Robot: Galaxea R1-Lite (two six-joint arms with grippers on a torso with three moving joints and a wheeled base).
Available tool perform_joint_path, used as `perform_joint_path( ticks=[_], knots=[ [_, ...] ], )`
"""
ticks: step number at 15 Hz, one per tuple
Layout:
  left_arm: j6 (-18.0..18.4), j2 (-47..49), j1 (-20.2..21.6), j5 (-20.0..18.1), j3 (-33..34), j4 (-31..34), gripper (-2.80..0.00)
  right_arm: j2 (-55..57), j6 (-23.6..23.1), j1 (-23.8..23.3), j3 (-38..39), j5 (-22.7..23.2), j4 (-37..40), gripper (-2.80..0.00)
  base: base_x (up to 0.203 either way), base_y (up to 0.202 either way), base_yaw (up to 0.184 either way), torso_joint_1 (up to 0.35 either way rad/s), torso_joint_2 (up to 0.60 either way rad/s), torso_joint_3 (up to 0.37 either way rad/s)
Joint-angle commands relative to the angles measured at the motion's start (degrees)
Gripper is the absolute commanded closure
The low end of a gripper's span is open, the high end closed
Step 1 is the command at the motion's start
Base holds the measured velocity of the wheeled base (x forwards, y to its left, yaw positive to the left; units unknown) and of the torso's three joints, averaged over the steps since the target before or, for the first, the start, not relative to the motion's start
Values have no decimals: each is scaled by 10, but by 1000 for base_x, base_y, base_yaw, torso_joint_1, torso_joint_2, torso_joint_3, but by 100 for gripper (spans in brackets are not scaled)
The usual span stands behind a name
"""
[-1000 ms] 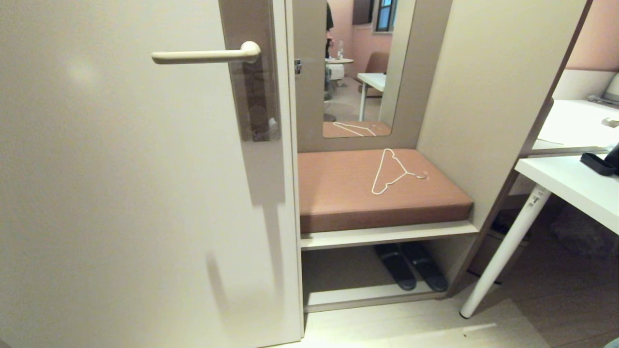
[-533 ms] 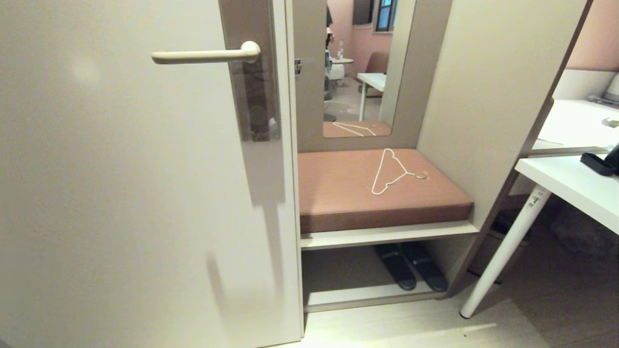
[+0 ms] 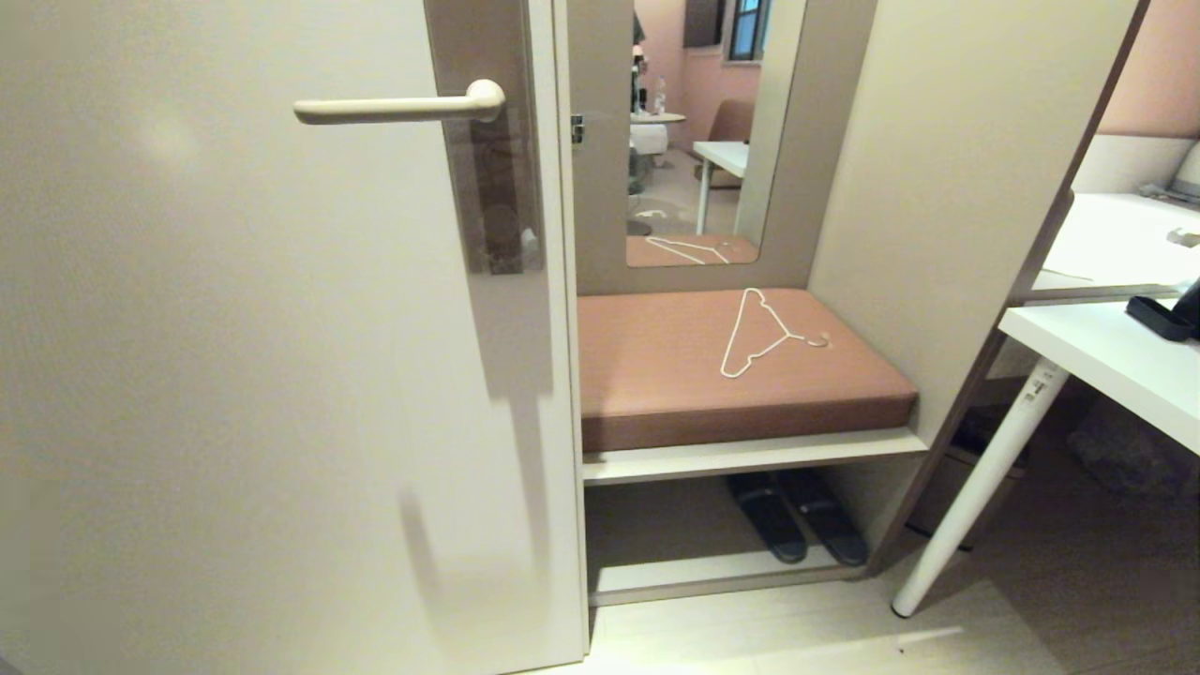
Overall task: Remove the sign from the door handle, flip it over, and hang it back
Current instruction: Hand it to the other hand
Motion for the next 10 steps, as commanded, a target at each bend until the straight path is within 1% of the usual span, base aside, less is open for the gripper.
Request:
perform_joint_path(
  ticks=[1, 3, 7, 10],
  knots=[
    [0, 0, -1, 0, 0, 1, 0, 62, -1, 0, -35, 26, 0, 0, 0, 0, 0, 0, 0, 0],
    [0, 0, -2, -1, 0, 1, 0, 98, -2, 0, -59, 82, 0, 0, 0, 0, 0, 0, 0, 0],
    [1, 0, -2, -4, 0, 1, 0, 156, -5, 0, -90, 217, -1, 0, 0, 0, 0, 0, 0, 0],
    [5, 0, -2, -6, -1, 3, 0, 202, -5, 0, -117, 279, -1, 0, 0, 0, 0, 0, 0, 0]
  ],
)
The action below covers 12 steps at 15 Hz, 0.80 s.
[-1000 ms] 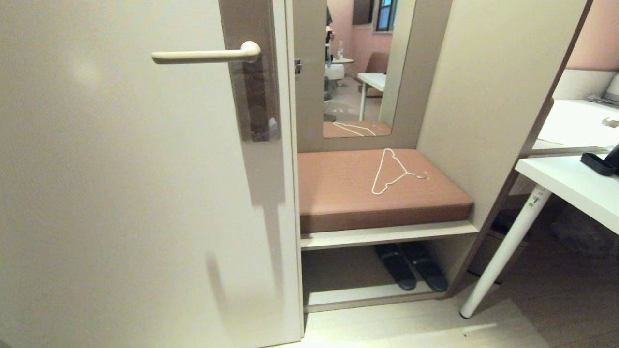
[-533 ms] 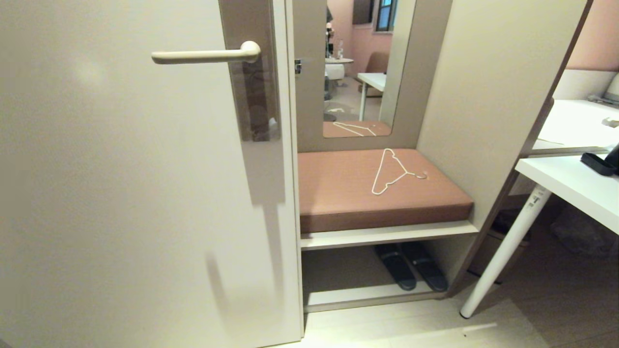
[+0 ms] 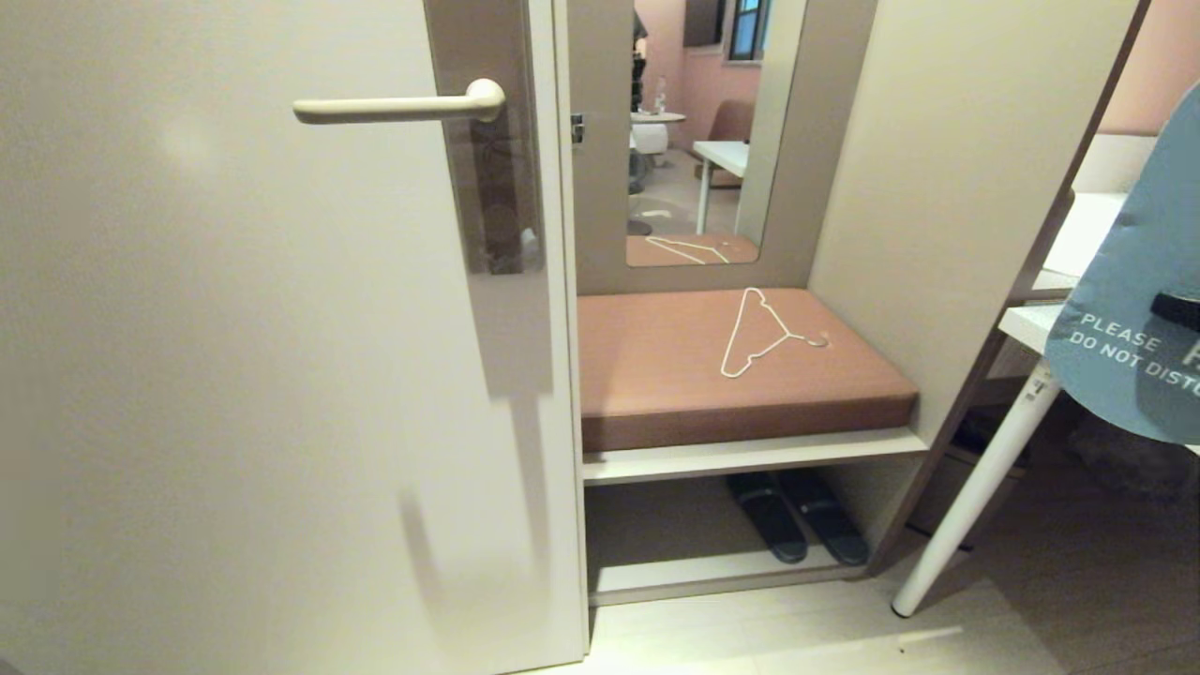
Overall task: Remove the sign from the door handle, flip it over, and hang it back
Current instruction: Hand it to the other hand
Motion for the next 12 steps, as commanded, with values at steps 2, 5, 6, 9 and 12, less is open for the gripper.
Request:
perform_joint_path(
  ticks=[2, 5, 6, 9, 12],
  knots=[
    [8, 0, 0, -2, -1, 2, 0, 58, -1, 0, -32, 51, 0, 0, 0, 0, 0, 0, 0, 0],
    [46, 2, 0, -15, -5, 2, 0, 99, -1, 0, -79, 116, 0, 0, 0, 0, 0, 0, 0, 0],
    [49, 5, 0, -16, -6, 3, 0, 113, -1, 0, -91, 126, 0, 0, 0, 0, 0, 0, 0, 0],
    [45, 42, -1, -37, -45, 4, 0, 148, -8, 0, -116, 149, -1, 0, 0, 0, 0, 0, 0, 0],
    [29, 119, -9, -57, -108, 4, 0, 166, -15, 0, -122, 200, -1, 0, 0, 0, 0, 0, 0, 0]
  ],
)
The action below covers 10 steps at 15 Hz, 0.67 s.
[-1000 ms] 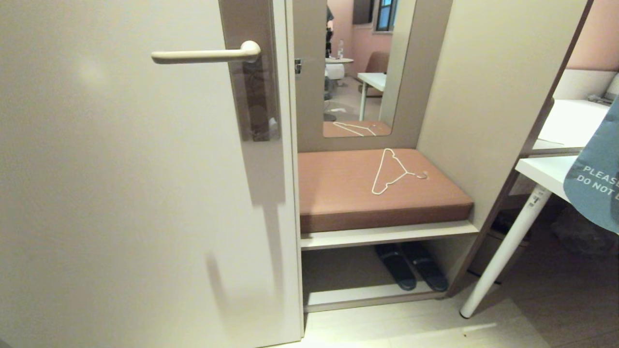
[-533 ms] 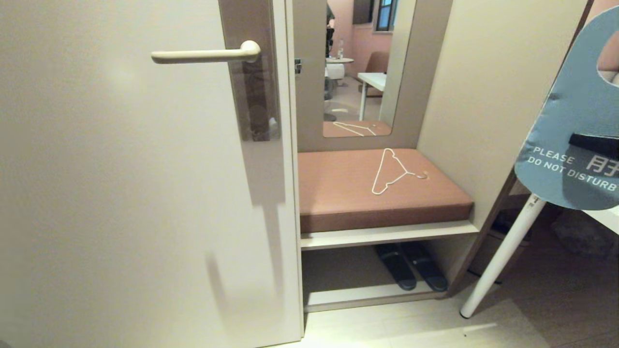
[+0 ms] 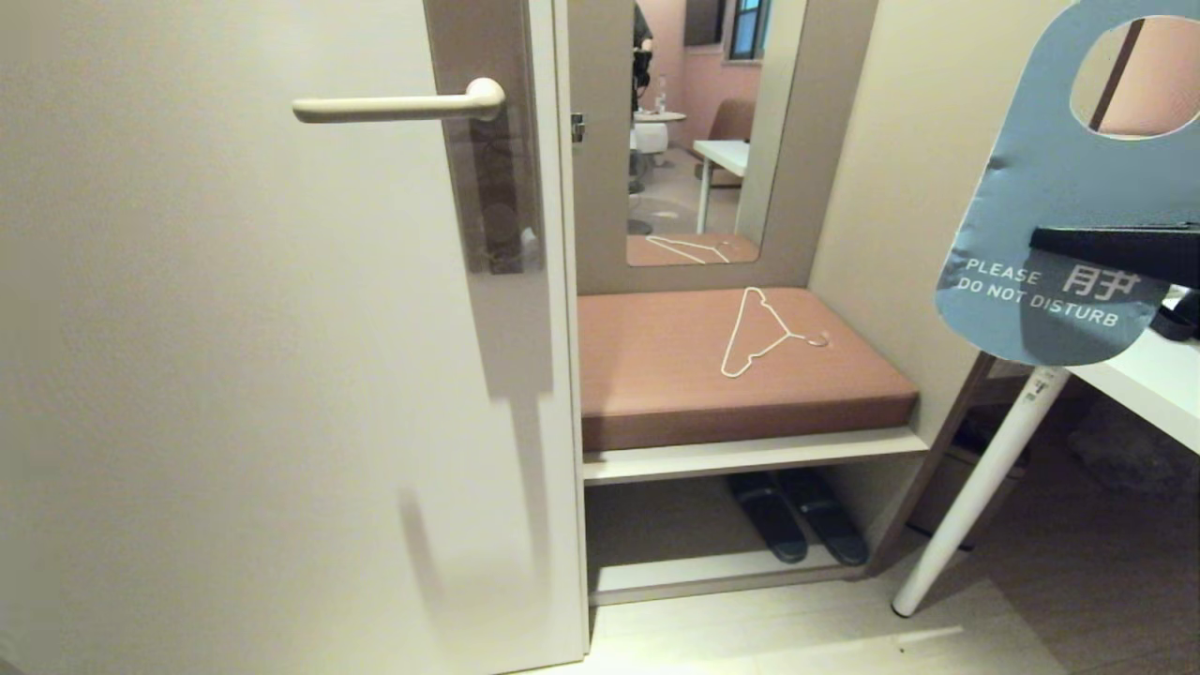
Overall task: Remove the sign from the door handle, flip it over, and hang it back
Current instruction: Hand it to the other hand
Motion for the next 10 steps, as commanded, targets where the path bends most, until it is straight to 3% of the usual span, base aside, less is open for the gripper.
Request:
perform_joint_path(
  ticks=[1, 3, 6, 8, 10],
  knots=[
    [-8, 74, -14, -5, -44, 0, 0, 15, -2, 0, -1, 18, 0, 0, 0, 0, 0, 0, 0, 0],
    [-29, 148, -59, -10, -114, 0, 0, 20, -1, 0, -1, 35, 0, 0, 0, 0, 0, 0, 0, 0],
    [-80, 242, -187, -12, -217, -1, 0, 36, 1, 0, -2, 55, -30, 0, 0, 0, 0, 0, 0, 0],
    [-102, 296, -266, -13, -258, -3, 0, 53, 4, 6, -3, 62, -62, 0, 0, 0, 0, 0, 0, 0],
    [-114, 334, -313, -25, -273, -14, 0, 59, 10, 23, -10, 62, -68, 0, 0, 0, 0, 0, 0, 0]
  ],
)
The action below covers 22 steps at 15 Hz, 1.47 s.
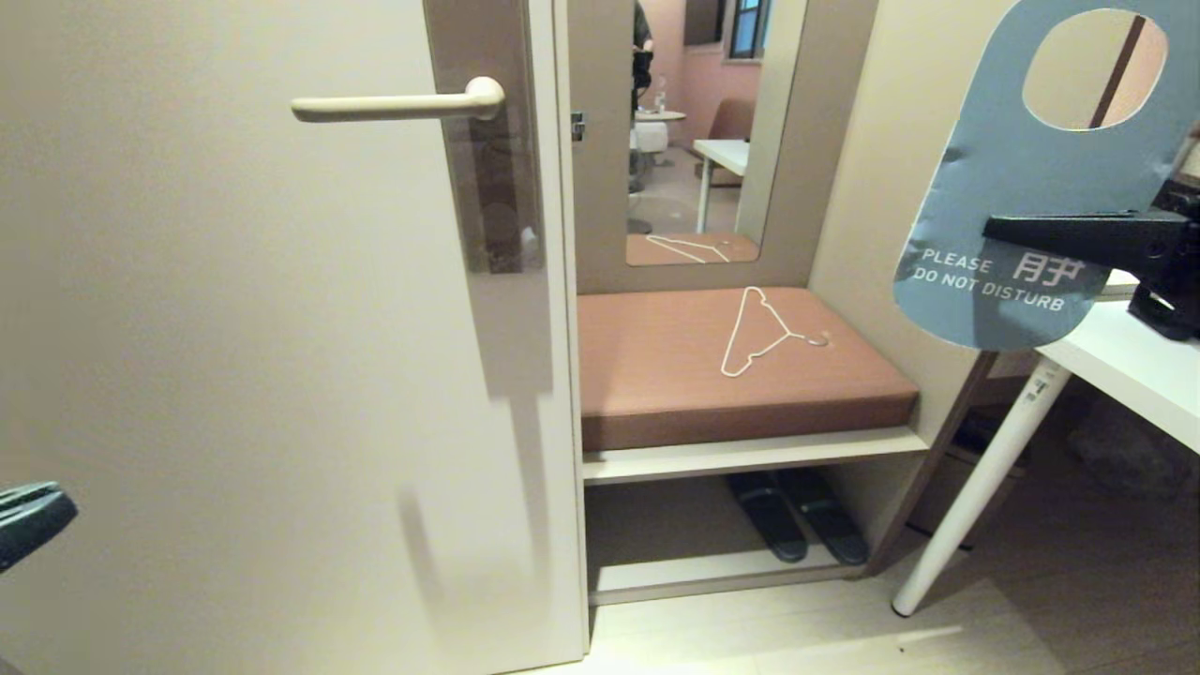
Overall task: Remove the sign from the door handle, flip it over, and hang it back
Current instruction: Hand it to the other hand
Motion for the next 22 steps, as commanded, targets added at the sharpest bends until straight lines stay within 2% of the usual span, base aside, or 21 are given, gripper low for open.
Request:
perform_joint_path(
  ticks=[1, 7, 9, 13, 16, 18, 19, 22],
  knots=[
    [-4, 60, -26, -20, -12, -16, 0, 9, 8, 17, -6, 4, -1, 0, 0, 0, 0, 0, 0, 0],
    [-56, 167, -27, -142, -56, -81, 0, 35, 58, 94, -49, 26, -3, 0, 0, 0, 0, 0, 0, 0],
    [-66, 191, -27, -165, -57, -101, 0, 42, 77, 118, -61, 35, -3, 0, 0, 0, 0, 0, 0, 0],
    [-83, 221, -27, -202, -58, -120, 0, 53, 92, 166, -68, 42, -3, 0, 0, 0, 0, 0, 0, 0],
    [-86, 229, -27, -209, -57, -120, 0, 60, 92, 196, -70, 42, -4, 0, 0, 0, 0, 0, 0, 0],
    [-86, 233, -27, -210, -58, -120, 0, 64, 92, 199, -76, 42, -3, 0, 0, 0, 0, 0, 0, 0],
    [-87, 238, -27, -210, -57, -121, -280, 67, 92, 200, -81, 42, -3, 0, 0, 0, 0, 0, 0, 0],
    [-89, 253, -27, -211, -61, -150, -280, 70, 92, 201, -85, 42, -3, 0, 0, 0, 0, 0, 0, 0]
  ],
)
